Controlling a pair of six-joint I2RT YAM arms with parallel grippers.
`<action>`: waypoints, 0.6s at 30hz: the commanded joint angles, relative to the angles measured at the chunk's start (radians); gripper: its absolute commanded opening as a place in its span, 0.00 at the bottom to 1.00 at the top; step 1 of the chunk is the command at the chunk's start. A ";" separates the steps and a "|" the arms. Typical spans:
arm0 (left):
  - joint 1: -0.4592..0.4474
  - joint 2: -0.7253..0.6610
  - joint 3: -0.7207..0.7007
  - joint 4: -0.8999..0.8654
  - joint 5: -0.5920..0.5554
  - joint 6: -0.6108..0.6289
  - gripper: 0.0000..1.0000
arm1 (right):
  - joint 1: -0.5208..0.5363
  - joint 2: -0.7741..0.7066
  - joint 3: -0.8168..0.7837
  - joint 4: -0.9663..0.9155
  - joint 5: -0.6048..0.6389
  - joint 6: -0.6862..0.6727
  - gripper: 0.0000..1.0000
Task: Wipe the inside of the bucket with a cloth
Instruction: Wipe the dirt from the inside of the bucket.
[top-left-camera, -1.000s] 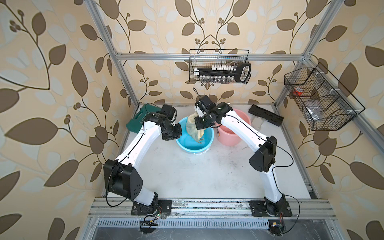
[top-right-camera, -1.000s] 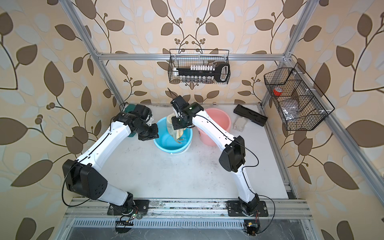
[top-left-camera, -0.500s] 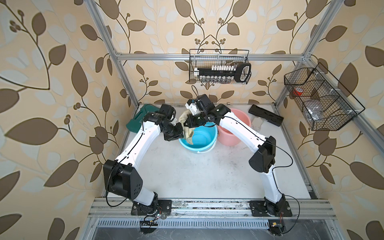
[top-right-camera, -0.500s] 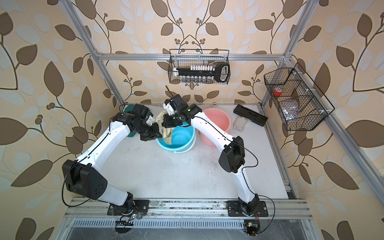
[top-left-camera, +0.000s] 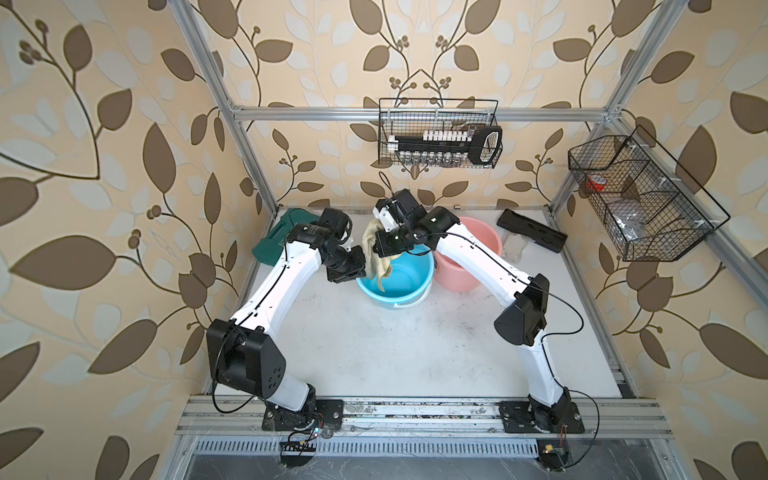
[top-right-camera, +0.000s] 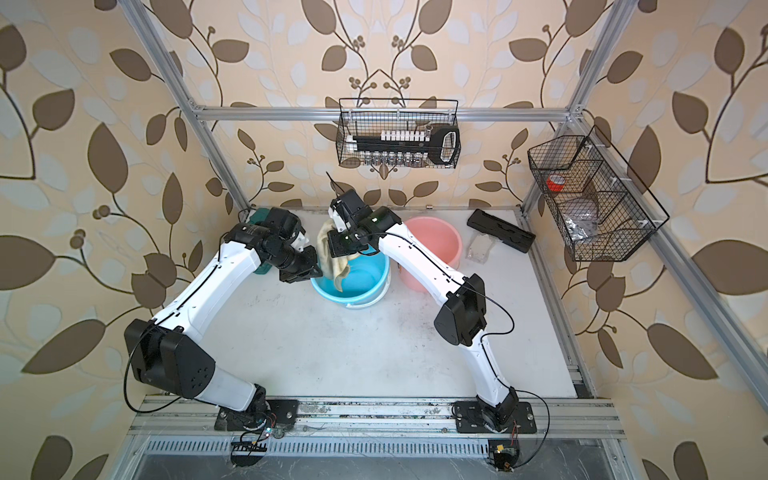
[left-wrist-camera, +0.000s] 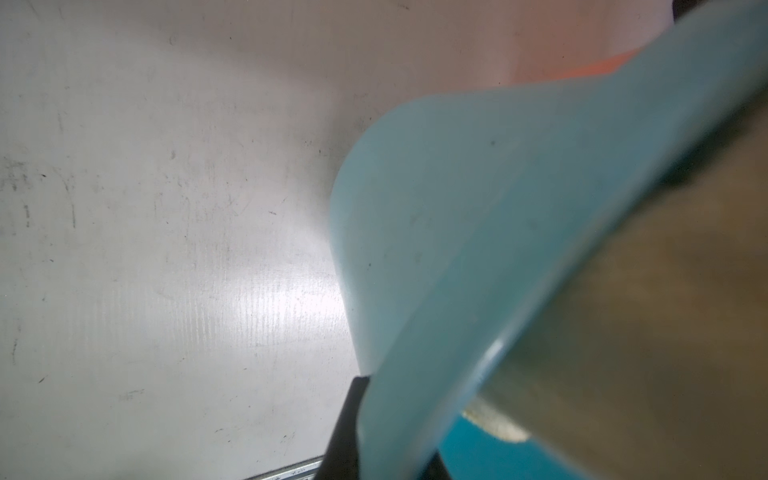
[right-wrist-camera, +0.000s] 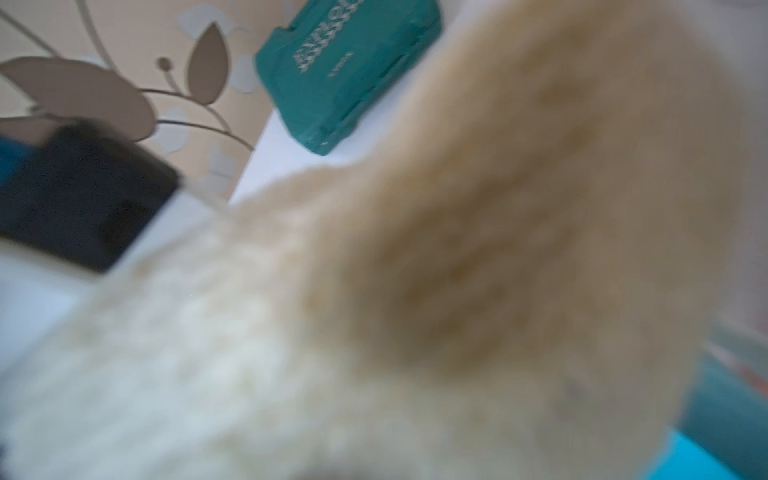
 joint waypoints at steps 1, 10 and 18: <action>-0.004 -0.054 0.057 -0.008 -0.072 0.010 0.00 | -0.003 0.024 0.031 -0.147 0.315 -0.048 0.00; -0.004 -0.057 0.059 0.046 -0.244 0.008 0.00 | 0.032 -0.046 -0.115 -0.319 0.537 -0.114 0.00; -0.005 -0.051 0.080 0.070 -0.301 0.021 0.00 | 0.113 -0.139 -0.294 -0.395 0.415 -0.143 0.00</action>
